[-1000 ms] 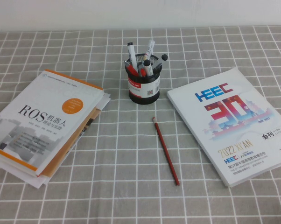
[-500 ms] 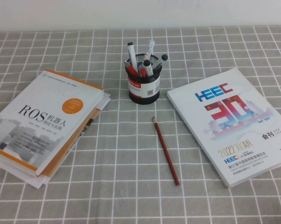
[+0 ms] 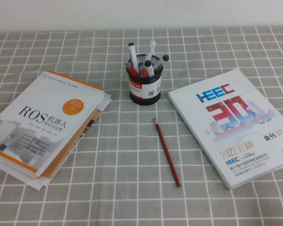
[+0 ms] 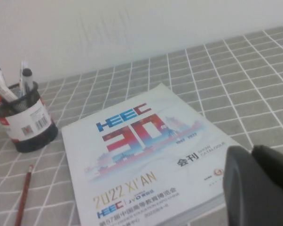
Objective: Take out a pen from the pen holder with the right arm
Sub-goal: 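Take a marker out of the pen holder and lay it on the table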
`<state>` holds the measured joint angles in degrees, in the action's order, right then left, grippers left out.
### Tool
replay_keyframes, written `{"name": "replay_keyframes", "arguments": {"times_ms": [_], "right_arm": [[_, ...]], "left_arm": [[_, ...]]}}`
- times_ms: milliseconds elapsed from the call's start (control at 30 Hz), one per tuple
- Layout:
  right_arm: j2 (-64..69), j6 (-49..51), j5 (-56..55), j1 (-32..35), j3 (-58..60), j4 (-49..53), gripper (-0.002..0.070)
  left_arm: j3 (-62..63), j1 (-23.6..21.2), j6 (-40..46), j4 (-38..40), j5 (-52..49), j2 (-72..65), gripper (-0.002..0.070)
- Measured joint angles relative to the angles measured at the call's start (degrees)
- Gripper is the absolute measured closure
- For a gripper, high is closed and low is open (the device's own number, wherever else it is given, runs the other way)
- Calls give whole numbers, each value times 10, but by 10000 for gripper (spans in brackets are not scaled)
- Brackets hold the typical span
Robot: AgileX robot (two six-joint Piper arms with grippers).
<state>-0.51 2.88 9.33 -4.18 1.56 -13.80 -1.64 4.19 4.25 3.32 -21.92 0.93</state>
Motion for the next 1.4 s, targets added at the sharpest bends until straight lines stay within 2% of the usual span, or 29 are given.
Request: {"name": "replay_keyframes", "arguments": {"times_ms": [433, 667, 900, 1100, 1267, 1400], "right_arm": [[0, 0, -57, 0, 0, -129, 689], [16, 0, 8, 0, -24, -210, 689], [161, -41, 184, 0, -164, -211, 689], [329, -55, 325, 0, -288, -156, 689], [458, -88, 366, 0, -371, -134, 689], [546, -146, 359, -10, -425, -176, 689]], "left_arm": [[0, 0, 0, 0, 0, 0, 678], [0, 0, 0, -6, 0, 0, 678], [0, 0, 0, -8, 0, 0, 678], [0, 0, 0, -9, 0, 0, 678], [0, 0, 0, -9, 0, 0, 678], [0, 0, 0, -9, 0, 0, 678]]}}
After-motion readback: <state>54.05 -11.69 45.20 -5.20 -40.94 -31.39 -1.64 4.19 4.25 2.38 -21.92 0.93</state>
